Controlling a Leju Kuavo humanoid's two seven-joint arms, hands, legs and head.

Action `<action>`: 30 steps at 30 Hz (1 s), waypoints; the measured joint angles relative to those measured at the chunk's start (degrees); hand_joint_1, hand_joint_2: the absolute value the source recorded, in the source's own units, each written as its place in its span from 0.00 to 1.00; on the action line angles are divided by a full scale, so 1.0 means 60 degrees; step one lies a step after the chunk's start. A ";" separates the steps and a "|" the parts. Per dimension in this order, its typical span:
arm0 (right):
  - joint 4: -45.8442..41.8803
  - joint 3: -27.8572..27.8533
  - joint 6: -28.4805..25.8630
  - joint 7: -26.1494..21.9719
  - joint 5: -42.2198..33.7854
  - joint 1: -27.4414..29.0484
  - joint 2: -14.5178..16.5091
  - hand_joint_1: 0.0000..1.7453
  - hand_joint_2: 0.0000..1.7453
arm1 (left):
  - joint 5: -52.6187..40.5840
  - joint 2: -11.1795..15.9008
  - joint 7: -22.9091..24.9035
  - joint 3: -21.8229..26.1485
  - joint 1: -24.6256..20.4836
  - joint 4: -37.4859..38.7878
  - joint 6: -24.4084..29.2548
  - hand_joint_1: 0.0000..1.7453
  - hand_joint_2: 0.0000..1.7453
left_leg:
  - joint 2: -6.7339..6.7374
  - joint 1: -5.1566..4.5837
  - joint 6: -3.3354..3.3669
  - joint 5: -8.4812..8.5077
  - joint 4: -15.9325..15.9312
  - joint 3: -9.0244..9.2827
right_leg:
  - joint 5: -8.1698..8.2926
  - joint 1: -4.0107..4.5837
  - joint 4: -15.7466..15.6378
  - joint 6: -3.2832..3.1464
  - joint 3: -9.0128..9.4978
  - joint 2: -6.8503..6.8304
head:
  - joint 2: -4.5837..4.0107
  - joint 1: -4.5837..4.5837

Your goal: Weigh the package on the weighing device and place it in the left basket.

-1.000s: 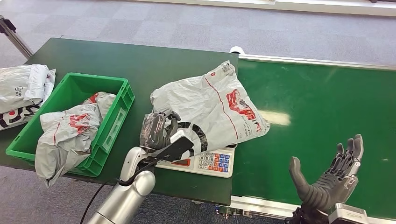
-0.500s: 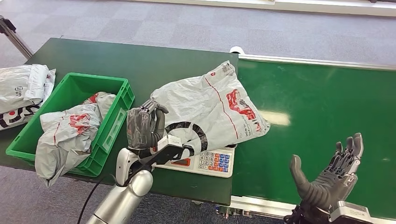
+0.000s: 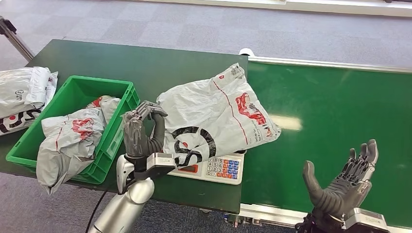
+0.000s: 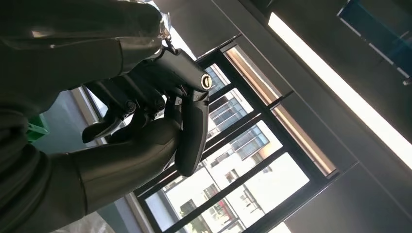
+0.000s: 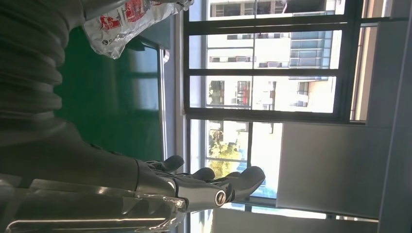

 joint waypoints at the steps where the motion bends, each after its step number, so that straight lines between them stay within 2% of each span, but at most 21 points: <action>1: 0.0013 -0.0001 0.0004 -0.0004 -0.0003 -0.0009 -0.0006 0.00 1.00 | 0.0188 0.0003 -0.0031 -0.0003 0.0019 -0.0095 -0.0136 0.00 1.00 | -0.0001 0.0000 0.0000 0.0000 0.0000 0.0000 | 0.0000 0.0000 0.0000 0.0000 0.0000 0.0000 | 0.0000 0.0000; 4: 0.0033 -0.0007 0.0071 -0.0021 0.0010 -0.0013 -0.0026 0.00 1.00 | 0.0445 0.0034 0.0430 -0.0046 0.0050 -0.0214 -0.1214 0.00 1.00 | -0.0001 0.0000 0.0000 0.0000 0.0000 0.0001 | 0.0000 0.0000 0.0000 0.0000 0.0000 0.0000 | 0.0000 0.0000; 9: 0.0036 -0.0018 0.0269 -0.0024 0.0143 -0.0010 -0.0032 0.00 1.00 | -0.0240 0.0077 0.1899 -0.0226 -0.0044 0.0201 -0.3485 0.00 1.00 | 0.0003 0.0000 0.0000 0.0000 0.0000 0.0004 | 0.0001 0.0000 0.0000 0.0000 -0.0001 0.0001 | 0.0000 0.0001; 16: 0.0036 -0.0028 0.0315 -0.0014 0.0202 -0.0008 -0.0032 0.00 1.00 | -0.0527 0.0080 0.2285 -0.0336 -0.0239 0.0876 -0.4064 0.00 1.00 | 0.0003 0.0000 0.0000 0.0000 0.0000 0.0002 | 0.0000 0.0000 0.0000 0.0000 -0.0007 0.0002 | 0.0000 -0.0001; 25: 0.0036 -0.0065 0.0393 0.0064 0.0414 0.0053 -0.0026 0.00 1.00 | -0.1506 0.0082 0.3588 -0.0471 -0.0940 0.2226 -0.5684 0.00 1.00 | 0.0005 0.0000 0.0000 0.0001 0.0000 0.0004 | 0.0001 0.0000 0.0000 0.0000 -0.0004 0.0002 | 0.0000 0.0001; 30: 0.0036 -0.0077 0.0408 0.0139 0.0444 0.0054 -0.0021 0.00 1.00 | -0.1645 0.0079 0.3780 -0.0566 -0.1055 0.2862 -0.6420 0.00 1.00 | 0.0004 0.0000 0.0000 0.0000 0.0001 0.0003 | 0.0001 0.0000 0.0000 0.0000 -0.0005 0.0002 | 0.0000 0.0000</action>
